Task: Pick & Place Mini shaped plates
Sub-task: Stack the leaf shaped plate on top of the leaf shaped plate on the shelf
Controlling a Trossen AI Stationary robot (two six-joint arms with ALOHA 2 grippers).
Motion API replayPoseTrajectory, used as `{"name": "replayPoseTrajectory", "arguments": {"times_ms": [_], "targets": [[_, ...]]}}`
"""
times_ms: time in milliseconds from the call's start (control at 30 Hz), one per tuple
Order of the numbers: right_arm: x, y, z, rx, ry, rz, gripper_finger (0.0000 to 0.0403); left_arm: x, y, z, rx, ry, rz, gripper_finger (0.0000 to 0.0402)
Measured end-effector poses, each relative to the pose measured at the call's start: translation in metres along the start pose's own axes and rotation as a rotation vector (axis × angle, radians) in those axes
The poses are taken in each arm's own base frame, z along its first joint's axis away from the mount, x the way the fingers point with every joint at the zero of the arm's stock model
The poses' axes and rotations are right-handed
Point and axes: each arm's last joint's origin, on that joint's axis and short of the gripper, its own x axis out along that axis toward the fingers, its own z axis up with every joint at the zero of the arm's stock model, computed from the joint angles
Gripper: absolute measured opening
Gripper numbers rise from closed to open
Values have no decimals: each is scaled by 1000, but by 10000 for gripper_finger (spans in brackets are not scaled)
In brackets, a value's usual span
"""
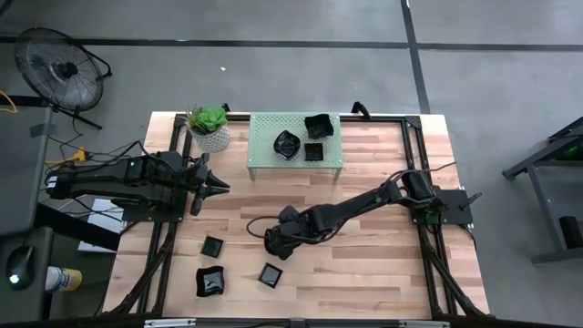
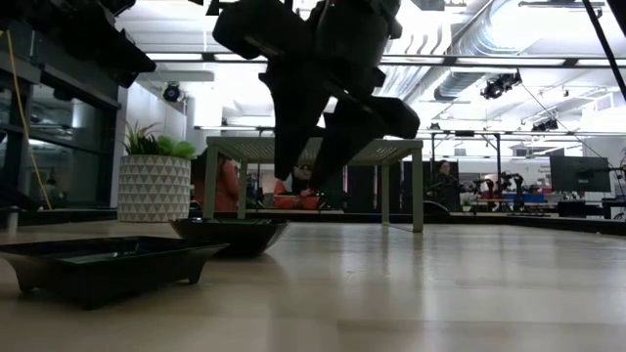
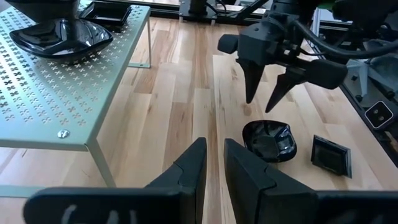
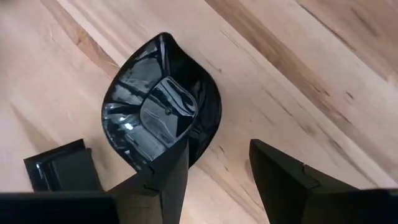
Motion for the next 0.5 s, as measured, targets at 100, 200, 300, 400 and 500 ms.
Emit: {"name": "replayPoseTrajectory", "arguments": {"times_ms": [100, 200, 300, 400, 500], "targets": [[0, 0, 0, -21, 2, 2, 165, 0, 0, 0, 0, 0, 0, 53], [0, 0, 0, -29, 0, 1, 165, 0, 0, 0, 0, 0, 0, 53], [0, 0, 0, -40, 6, 8, 165, 0, 0, 0, 0, 0, 0, 53], [0, 2, 1, -44, -10, 16, 165, 0, 0, 0, 0, 0, 0, 53], [0, 2, 1, -44, -14, 18, 165, 0, 0, 0, 0, 0, 0, 53]]}}
